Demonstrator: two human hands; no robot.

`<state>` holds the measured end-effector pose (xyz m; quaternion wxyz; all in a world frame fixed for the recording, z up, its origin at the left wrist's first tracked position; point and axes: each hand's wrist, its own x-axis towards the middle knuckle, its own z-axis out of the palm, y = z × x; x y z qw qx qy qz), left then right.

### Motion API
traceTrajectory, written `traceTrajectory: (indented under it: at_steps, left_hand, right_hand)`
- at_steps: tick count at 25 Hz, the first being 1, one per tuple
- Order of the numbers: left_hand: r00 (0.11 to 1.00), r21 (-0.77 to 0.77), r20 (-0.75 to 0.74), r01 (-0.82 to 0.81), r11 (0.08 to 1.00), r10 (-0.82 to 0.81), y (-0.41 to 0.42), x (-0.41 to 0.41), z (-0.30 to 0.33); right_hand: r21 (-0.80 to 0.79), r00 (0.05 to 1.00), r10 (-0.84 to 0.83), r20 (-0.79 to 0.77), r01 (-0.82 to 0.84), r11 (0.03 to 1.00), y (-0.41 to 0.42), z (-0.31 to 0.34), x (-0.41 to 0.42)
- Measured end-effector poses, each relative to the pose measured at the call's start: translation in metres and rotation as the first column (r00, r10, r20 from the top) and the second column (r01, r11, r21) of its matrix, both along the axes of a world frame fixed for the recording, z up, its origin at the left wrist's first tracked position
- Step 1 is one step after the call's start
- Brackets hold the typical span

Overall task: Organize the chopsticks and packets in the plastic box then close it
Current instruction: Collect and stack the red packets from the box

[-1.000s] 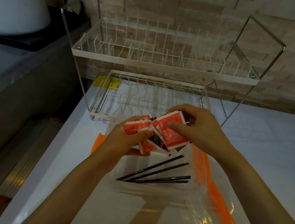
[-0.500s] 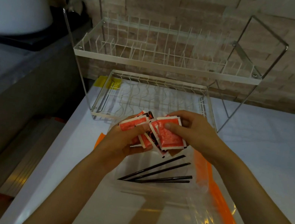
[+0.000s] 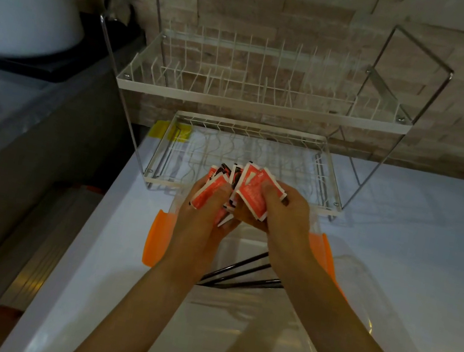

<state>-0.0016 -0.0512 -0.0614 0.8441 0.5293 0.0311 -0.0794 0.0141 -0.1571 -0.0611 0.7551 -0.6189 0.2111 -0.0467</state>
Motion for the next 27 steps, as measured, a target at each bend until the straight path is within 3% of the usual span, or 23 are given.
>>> traceTrajectory:
  at_steps: [5,9,13,20,23,27]
  left_hand:
    - [1.0,0.013,0.004,0.006,1.0,-0.006,-0.003,-0.001,-0.006]
    - [0.998,-0.092,-0.028,0.048,0.995,-0.051,0.0,-0.002,-0.008]
    - [0.996,-0.178,-0.048,0.06,0.982,-0.069,0.005,0.003,-0.007]
    - [0.997,-0.198,-0.068,0.006,0.98,-0.02,-0.006,0.008,-0.013]
    - [0.985,-0.264,-0.104,0.108,0.958,-0.14,0.0,0.007,-0.01]
    - [0.937,-0.33,-0.131,0.268,0.905,-0.325,0.011,0.008,0.0]
  right_hand:
    - [-0.018,0.998,0.062,0.005,-0.062,0.998,0.0,0.0,-0.004]
    - [-0.062,0.996,0.084,0.01,-0.083,0.995,-0.003,-0.001,-0.006]
    - [0.02,0.999,0.033,-0.006,-0.033,0.999,-0.008,-0.003,-0.005]
    - [0.128,0.987,0.164,-0.008,-0.161,0.979,0.002,-0.004,-0.013]
    - [0.078,0.987,0.159,-0.021,-0.157,0.985,0.0,-0.004,-0.012]
    - [-0.151,0.968,0.247,0.036,-0.239,0.959,-0.01,0.001,-0.011]
